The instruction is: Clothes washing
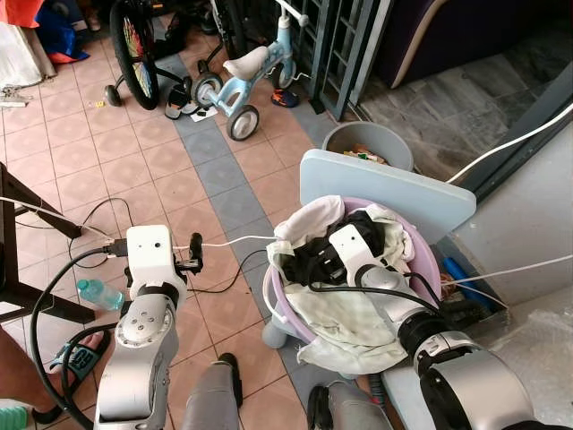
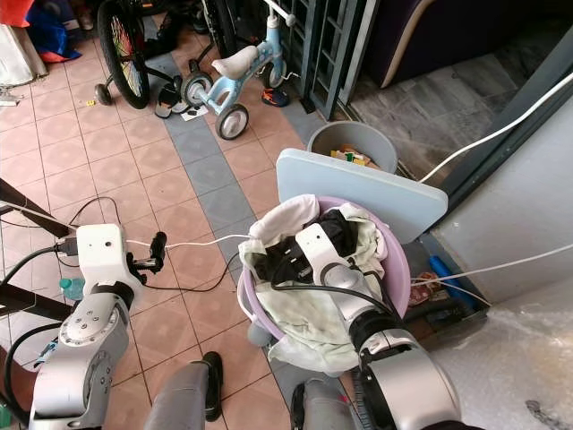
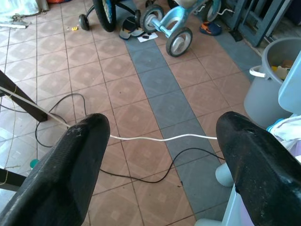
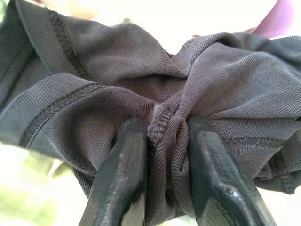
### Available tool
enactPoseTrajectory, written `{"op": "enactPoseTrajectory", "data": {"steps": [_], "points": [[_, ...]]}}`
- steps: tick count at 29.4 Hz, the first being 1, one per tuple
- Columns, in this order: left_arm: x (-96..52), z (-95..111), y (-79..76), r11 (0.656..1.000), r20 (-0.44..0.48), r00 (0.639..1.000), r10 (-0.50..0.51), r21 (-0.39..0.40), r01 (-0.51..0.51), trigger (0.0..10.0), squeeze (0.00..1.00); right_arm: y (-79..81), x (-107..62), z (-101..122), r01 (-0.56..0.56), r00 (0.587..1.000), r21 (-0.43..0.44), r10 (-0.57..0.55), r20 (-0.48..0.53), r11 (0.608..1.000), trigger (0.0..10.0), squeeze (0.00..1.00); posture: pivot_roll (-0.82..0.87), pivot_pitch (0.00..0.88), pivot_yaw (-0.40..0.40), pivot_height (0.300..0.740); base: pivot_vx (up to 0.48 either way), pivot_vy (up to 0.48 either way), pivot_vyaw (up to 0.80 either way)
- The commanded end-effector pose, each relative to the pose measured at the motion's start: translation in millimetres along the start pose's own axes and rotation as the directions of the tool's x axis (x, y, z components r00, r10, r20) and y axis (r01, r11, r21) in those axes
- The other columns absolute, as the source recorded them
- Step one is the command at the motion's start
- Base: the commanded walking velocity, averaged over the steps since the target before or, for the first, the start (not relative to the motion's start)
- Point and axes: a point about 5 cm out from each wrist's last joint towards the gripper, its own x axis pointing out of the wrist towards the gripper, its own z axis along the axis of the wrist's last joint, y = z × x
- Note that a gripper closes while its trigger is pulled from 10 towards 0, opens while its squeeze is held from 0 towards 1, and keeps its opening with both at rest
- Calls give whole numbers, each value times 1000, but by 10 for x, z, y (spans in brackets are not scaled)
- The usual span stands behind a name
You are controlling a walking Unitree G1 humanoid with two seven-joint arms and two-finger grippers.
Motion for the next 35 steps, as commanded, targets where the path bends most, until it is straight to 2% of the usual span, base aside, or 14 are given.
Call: {"op": "enactPoseTrajectory", "data": {"steps": [1, 5, 8, 10, 14, 17, 22, 26, 27, 28, 30, 31, 33, 35], "points": [[-4, -66, -35, 1000, -31, 999, -22, 3, 22, 10000, 0, 23, -20, -121, -24, 999, -9, 24, -32, 1000, 0, 0, 102, 161, -83, 740, 0, 0, 0], [-7, -132, -119, 994, -73, 992, -107, 18, 108, 10000, 0, -2, -34, -135, -26, 999, 8, 26, -20, 1000, 0, 0, 97, 155, -90, 740, 0, 0, 0], [-20, -184, -218, 976, -105, 974, -203, 58, 210, 10000, 0, -37, -54, -97, -31, 999, 115, 28, 27, 993, 0, 0, 92, 153, -93, 740, 0, 0, 0], [-20, -183, -235, 971, -104, 970, -220, 67, 228, 10000, 0, -48, -61, -72, -40, 999, 136, 34, 42, 990, 0, 0, 88, 154, -90, 740, 0, 0, 0], [14, -123, -315, 953, -99, 958, -270, 115, 280, 10000, 0, -177, -127, 101, -27, 993, 117, 13, 115, 993, 0, 0, 89, 184, -75, 740, 0, 0, 0], [1, -48, -325, 944, -74, 949, -306, 106, 312, 10000, 0, -193, -280, 295, -58, 973, 72, 41, 226, 996, 0, 0, 75, 210, -38, 740, 0, 0, 0], [-50, -48, -337, 932, -57, 937, -346, 95, 350, 10000, 0, -195, -553, 478, -49, 919, 93, 9, 394, 994, 0, 0, 66, 187, -20, 740, 0, 0, 0], [-34, -38, -347, 938, -26, 943, -333, 92, 334, 10000, 0, -197, -747, 533, 10, 874, 252, -131, 467, 968, 0, 0, 49, 136, -29, 740, 0, 0, 0], [-24, -38, -347, 943, -18, 947, -322, 89, 322, 10000, 0, -203, -776, 530, 42, 865, 284, -177, 470, 958, 6235, 0, 45, 122, -28, 740, 0, 0, 0], [-11, -30, -354, 947, -8, 950, -313, 78, 313, 10000, 0, -217, -797, 536, 78, 849, 338, -240, 470, 938, 10000, 0, 34, 111, -22, 740, 0, 0, -800], [-4, -25, -357, 949, -2, 951, -309, 71, 308, 10000, 0, -224, -821, 539, 99, 839, 376, -281, 467, 921, 10000, 0, 33, 109, -22, 740, 0, 0, -794], [31, 57, -405, 949, 50, 951, -304, 96, 299, 10000, 0, -276, -869, 560, 170, 803, 413, -369, 469, 895, 10000, 0, 39, 103, -28, 740, 0, 0, -763], [81, 160, -474, 941, 90, 941, -327, 128, 315, 10000, 0, -332, -937, 617, 223, 764, 458, -447, 466, 860, 10000, 0, 30, 94, -22, 740, 0, 0, -763], [95, 180, -481, 942, 97, 941, -325, 124, 312, 10000, 0, -347, -964, 654, 237, 748, 455, -460, 479, 859, 10000, 0, 27, 94, -21, 740, 0, 0, -763]]}}
